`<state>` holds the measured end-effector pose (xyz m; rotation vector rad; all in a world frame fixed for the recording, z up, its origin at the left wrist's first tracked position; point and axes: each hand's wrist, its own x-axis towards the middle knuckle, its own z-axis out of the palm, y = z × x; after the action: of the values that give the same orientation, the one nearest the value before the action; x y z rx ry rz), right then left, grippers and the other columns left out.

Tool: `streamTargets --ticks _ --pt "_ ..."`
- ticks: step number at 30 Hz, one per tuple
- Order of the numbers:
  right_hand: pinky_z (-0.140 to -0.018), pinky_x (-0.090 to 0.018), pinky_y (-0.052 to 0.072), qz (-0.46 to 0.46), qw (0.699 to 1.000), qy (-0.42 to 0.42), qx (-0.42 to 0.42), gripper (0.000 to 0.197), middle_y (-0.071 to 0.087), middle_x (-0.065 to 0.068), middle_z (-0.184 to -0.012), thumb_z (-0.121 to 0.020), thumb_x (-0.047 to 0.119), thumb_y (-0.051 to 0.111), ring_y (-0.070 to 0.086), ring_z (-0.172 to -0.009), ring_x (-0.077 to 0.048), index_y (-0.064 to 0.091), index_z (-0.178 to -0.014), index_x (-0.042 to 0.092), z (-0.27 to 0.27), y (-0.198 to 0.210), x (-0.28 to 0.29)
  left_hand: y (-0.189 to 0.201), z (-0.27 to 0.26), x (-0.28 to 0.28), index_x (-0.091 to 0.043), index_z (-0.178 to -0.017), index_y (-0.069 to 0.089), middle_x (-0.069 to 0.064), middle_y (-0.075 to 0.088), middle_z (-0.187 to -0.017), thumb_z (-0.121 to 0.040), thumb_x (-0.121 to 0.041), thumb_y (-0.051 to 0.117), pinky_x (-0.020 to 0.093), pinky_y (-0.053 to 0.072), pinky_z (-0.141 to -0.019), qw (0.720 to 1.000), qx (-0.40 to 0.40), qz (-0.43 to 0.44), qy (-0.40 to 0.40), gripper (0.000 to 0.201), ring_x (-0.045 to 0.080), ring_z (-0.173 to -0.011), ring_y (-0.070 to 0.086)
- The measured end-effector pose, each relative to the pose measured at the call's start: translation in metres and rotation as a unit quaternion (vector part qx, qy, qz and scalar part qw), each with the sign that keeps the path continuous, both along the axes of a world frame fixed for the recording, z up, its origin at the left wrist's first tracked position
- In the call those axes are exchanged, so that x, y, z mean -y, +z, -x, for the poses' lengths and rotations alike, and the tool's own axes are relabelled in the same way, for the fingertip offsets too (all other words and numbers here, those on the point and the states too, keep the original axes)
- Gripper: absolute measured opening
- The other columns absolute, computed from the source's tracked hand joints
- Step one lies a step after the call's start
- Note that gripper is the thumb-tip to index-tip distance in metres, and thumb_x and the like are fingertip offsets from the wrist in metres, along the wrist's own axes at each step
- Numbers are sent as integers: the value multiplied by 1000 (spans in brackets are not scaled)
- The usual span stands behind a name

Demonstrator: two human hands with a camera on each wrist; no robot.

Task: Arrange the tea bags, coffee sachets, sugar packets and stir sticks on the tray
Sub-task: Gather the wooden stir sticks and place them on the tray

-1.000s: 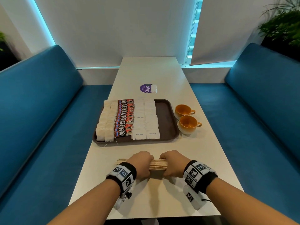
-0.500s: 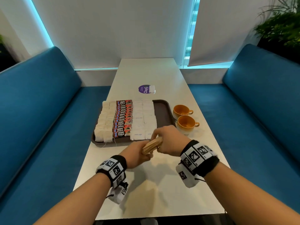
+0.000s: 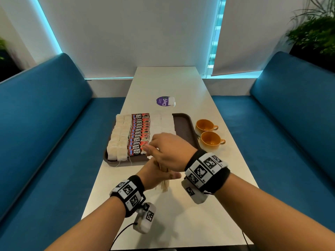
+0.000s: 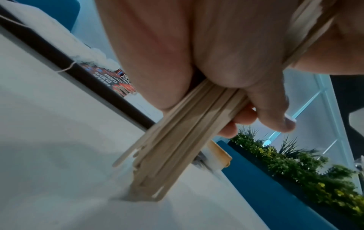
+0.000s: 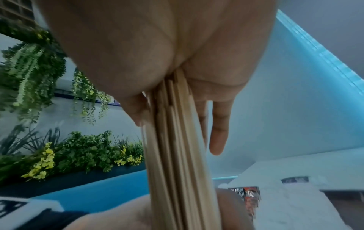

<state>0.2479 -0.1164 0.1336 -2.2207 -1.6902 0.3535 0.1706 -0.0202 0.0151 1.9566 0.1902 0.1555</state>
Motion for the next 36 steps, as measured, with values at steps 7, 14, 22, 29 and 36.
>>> streamTargets --ticks 7,14,22,29,36 --pt "-78 -40 52 7 999 -15 -43 54 68 -4 -91 -106 47 39 63 -83 -19 76 -92 11 4 -28 -5 -18 3 -5 -16 -140 55 0 60 -138 -86 -33 80 34 42 -112 984 -90 -150 -16 61 12 -131 51" --pt "-78 -28 48 -15 998 -10 -54 40 62 6 -96 -93 55 63 57 -88 -10 76 -98 17 -1 -22 -7 -17 2 -2 -36 -101 63 -9 71 -100 -82 -22 83 35 57 -92 998 -62 -5 25 31 -1 -94 66" --pt "-76 -33 49 -32 992 -56 -106 50 68 -7 -83 -94 52 64 61 -81 -20 74 -83 5 -5 -32 -10 -26 3 -6 -7 -98 70 6 76 -87 -77 -37 85 48 58 -88 996 -92 11 5 39 18 -84 72" --pt "-77 -14 51 -256 909 -157 -289 42 61 17 -113 -88 56 67 60 -100 2 58 -121 33 -17 -35 18 -13 10 -6 -5 -93 59 9 57 -65 -87 -20 78 40 53 -65 967 -25 245 63 25 27 -60 57" --pt "-89 -35 58 -258 844 -237 -405 50 56 -1 -122 -82 20 77 64 -107 -22 50 -123 29 -27 -82 46 2 15 -8 -9 -80 54 11 51 -63 -86 -10 68 46 55 -79 936 43 336 92 16 27 -62 55"
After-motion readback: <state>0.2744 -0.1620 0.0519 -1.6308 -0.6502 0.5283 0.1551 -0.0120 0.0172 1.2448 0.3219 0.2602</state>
